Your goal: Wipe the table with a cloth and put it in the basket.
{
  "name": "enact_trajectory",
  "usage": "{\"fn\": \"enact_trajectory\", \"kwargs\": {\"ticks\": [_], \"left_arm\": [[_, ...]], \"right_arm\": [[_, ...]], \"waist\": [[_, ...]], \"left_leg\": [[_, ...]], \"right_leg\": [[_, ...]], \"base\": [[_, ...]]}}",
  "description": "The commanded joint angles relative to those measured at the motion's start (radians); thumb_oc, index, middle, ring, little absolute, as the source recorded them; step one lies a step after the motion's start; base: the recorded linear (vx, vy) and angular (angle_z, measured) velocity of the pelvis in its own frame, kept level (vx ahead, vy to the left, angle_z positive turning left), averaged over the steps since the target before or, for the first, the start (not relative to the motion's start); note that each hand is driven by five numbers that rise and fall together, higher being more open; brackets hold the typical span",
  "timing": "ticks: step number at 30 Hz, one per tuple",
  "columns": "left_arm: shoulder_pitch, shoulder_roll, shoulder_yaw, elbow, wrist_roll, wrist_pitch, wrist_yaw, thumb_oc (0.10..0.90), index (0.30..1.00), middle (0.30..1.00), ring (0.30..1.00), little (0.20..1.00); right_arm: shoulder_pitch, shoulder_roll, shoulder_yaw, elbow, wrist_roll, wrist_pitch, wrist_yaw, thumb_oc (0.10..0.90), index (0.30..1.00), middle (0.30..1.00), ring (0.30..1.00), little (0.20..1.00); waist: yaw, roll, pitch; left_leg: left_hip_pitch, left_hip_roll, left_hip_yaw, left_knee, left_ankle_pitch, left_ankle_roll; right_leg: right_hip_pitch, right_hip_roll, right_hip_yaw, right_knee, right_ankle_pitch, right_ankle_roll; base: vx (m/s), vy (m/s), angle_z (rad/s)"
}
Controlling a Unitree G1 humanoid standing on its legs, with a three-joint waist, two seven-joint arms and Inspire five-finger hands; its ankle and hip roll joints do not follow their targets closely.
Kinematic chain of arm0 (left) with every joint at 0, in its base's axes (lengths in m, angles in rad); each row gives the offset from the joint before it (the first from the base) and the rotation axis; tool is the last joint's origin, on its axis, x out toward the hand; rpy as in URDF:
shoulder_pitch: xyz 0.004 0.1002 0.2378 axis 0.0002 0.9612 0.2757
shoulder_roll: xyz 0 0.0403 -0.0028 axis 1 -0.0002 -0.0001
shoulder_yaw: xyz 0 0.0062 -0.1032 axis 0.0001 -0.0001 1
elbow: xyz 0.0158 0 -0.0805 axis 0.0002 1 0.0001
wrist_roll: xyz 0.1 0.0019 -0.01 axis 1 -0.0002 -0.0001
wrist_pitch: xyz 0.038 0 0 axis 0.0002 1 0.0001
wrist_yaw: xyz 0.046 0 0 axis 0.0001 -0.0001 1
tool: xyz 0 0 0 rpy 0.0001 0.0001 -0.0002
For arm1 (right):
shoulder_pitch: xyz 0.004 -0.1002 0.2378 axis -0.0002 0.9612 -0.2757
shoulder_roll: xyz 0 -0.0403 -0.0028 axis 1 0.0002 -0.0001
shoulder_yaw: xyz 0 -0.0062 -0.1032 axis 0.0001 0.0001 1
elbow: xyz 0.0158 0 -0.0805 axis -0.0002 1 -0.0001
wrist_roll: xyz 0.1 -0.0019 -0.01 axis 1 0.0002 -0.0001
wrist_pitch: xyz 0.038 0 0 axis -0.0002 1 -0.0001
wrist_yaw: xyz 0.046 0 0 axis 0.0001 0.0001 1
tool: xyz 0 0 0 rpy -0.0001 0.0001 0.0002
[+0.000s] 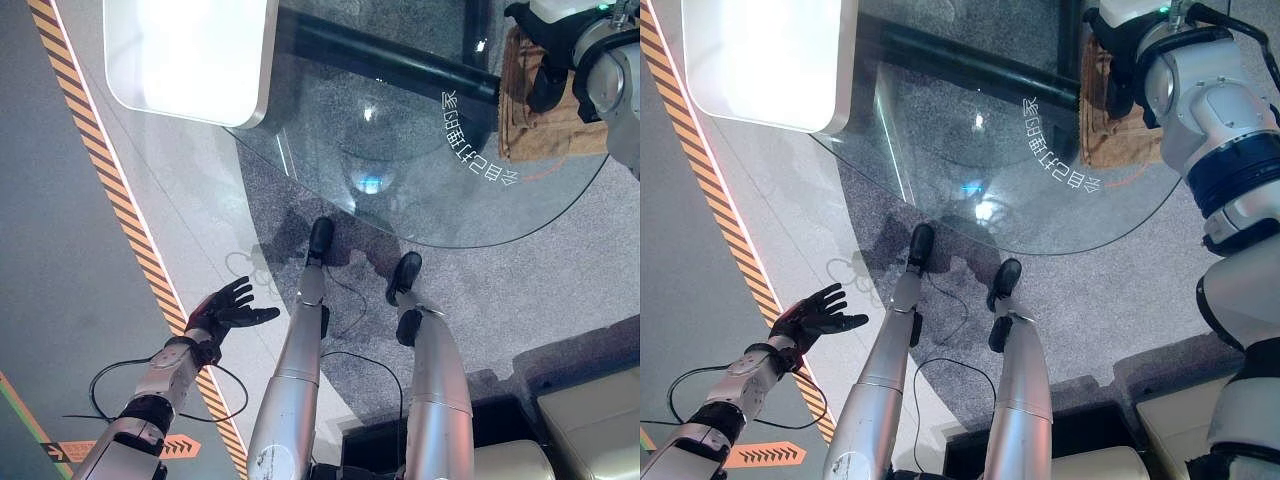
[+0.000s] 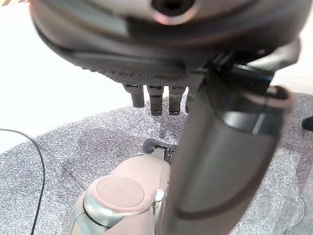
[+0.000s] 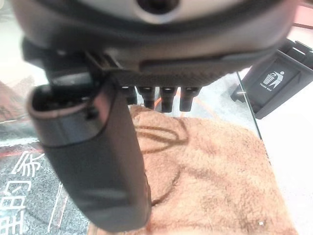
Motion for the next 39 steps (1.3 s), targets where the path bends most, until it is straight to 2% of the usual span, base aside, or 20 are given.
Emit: {"fn": "enact_trajectory", "kwargs": {"ticks": [1, 39], "left_arm": [[0.053, 0.041, 0.039, 0.014, 0.005, -0.006, -0.012, 0.800, 0.900, 0.900, 0.900, 0.900], [0.051, 0.044, 0.041, 0.007, 0.011, 0.004, -0.010, 0.800, 0.900, 0.900, 0.900, 0.900]], "right_arm": [[0.071, -0.049, 0.043, 0.009, 0.021, -0.027, 0.042, 0.100, 0.300, 0.300, 0.300, 0.200], [0.065, -0.048, 0.044, -0.004, 0.012, -0.015, 0.046, 0.100, 0.300, 0.300, 0.300, 0.200]], "waist": [[-0.019, 0.008, -0.007], [-0.018, 0.004, -0.007]], "left_leg": [[0.028, -0.074, 0.108, 0.076, -0.111, 0.093], [0.017, -0.072, 0.106, 0.078, -0.110, 0.095]], "right_leg": [[0.079, 0.061, -0.056, -0.254, 0.159, 0.024], [0.070, 0.063, -0.060, -0.252, 0.161, 0.022]], "base": [[0.00, 0.000, 0.00], [0.00, 0.000, 0.00]]}}
